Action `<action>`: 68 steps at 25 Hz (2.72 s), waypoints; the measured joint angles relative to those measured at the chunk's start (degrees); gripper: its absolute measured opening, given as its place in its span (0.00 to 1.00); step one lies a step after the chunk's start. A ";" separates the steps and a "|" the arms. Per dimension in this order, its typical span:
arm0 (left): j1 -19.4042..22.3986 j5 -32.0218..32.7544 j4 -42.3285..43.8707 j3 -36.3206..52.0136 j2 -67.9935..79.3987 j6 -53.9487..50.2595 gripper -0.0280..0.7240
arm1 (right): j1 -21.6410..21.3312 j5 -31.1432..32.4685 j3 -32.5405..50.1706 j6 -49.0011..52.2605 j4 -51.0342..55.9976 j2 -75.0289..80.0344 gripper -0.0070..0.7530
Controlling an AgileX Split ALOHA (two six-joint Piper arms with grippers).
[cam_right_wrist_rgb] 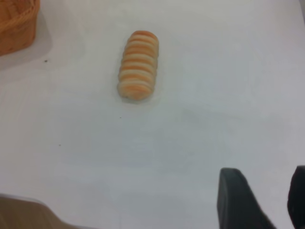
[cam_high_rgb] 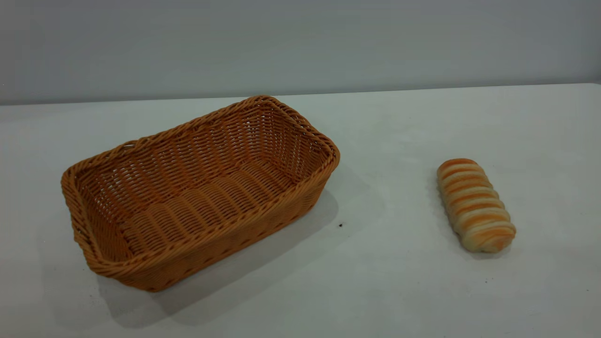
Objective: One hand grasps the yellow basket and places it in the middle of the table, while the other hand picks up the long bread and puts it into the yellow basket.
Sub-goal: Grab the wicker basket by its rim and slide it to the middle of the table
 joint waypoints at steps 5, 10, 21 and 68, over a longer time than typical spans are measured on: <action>0.00 0.00 0.00 0.00 0.00 0.00 0.77 | 0.00 0.00 0.00 0.00 0.00 0.00 0.41; 0.00 0.00 0.00 0.00 0.00 -0.32 0.77 | 0.00 0.00 0.00 0.00 0.00 0.00 0.41; 0.00 0.00 0.00 0.00 0.00 0.00 0.77 | 0.00 0.00 0.00 0.00 0.00 0.00 0.41; 0.00 -31.95 -6.94 -3.22 62.82 -4.69 0.77 | 0.00 -18.58 -1.37 -11.87 13.04 14.23 0.51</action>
